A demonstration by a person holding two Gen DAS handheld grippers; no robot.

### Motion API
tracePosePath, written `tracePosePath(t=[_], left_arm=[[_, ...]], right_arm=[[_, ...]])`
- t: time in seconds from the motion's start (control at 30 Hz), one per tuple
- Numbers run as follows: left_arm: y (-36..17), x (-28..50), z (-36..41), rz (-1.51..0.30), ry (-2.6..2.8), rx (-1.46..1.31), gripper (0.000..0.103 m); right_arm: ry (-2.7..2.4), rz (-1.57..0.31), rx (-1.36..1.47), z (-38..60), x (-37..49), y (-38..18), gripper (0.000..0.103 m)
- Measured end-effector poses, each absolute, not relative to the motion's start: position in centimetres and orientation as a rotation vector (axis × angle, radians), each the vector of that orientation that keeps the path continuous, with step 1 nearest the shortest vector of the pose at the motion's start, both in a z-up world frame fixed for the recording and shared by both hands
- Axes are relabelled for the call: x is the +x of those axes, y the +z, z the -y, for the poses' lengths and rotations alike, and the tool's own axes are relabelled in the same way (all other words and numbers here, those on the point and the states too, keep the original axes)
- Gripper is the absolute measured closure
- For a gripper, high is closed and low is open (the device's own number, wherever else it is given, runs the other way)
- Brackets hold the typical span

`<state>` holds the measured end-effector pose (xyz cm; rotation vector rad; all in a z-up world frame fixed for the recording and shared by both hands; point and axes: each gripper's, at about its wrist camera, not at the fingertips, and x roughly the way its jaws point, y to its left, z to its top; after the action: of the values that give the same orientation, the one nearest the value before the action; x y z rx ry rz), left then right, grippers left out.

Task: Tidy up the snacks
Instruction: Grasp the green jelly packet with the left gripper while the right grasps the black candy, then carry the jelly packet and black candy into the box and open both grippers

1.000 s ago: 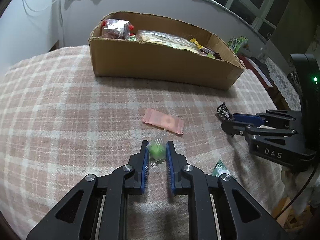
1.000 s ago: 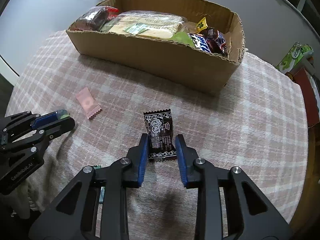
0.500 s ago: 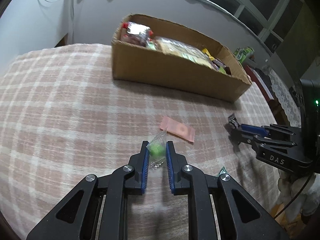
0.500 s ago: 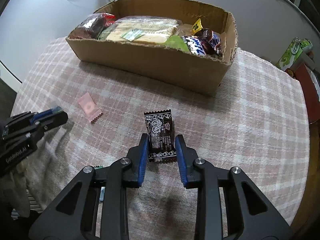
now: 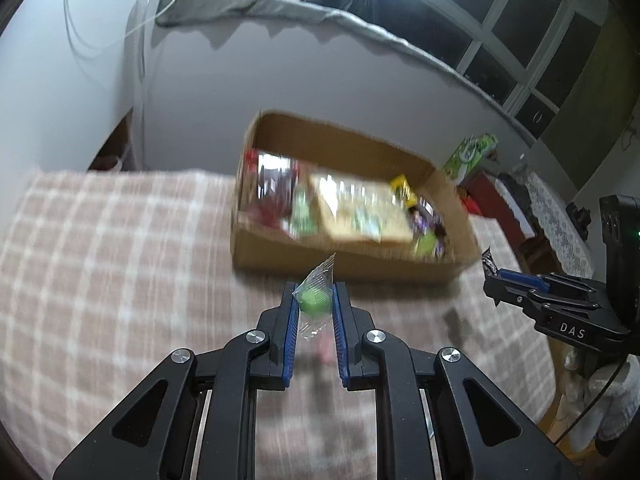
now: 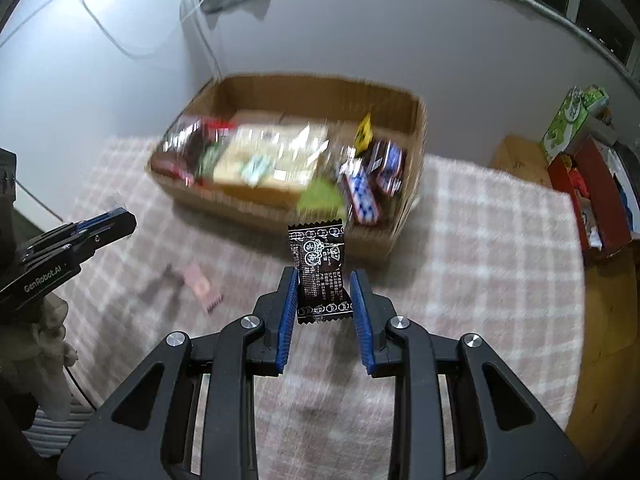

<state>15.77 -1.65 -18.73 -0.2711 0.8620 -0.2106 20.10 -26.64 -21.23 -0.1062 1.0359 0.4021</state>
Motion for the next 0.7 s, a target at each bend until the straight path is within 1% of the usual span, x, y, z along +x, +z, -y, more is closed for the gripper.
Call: tracePosePath(t=[0.1,0.27,0.5,0.7], left_arm=[[-17.5,17.5,1.6,-0.836,-0.218,-0.259,0.088],[-16.4,20.1,1.8,-0.815,-0.242,-0.26,0.088],[-16.6,23.7,2.8,-0.827,-0.277,-0.292,0.088],[-17.1,26.6,3.9,-0.851,-0.297,-0.313,0.088]], right_arm=[[0.4,-1.0,-0.109,27.0,21.7,-19.6,0.075],[0.403,-0.976,-0.084,26.7,24.6,-18.6,0.075],[0.42,-0.966,-0.069,26.0,27.6,-18.3,0.075],[0.417,-0.974,-0.057,25.3,29.7,-19.1,0.075]])
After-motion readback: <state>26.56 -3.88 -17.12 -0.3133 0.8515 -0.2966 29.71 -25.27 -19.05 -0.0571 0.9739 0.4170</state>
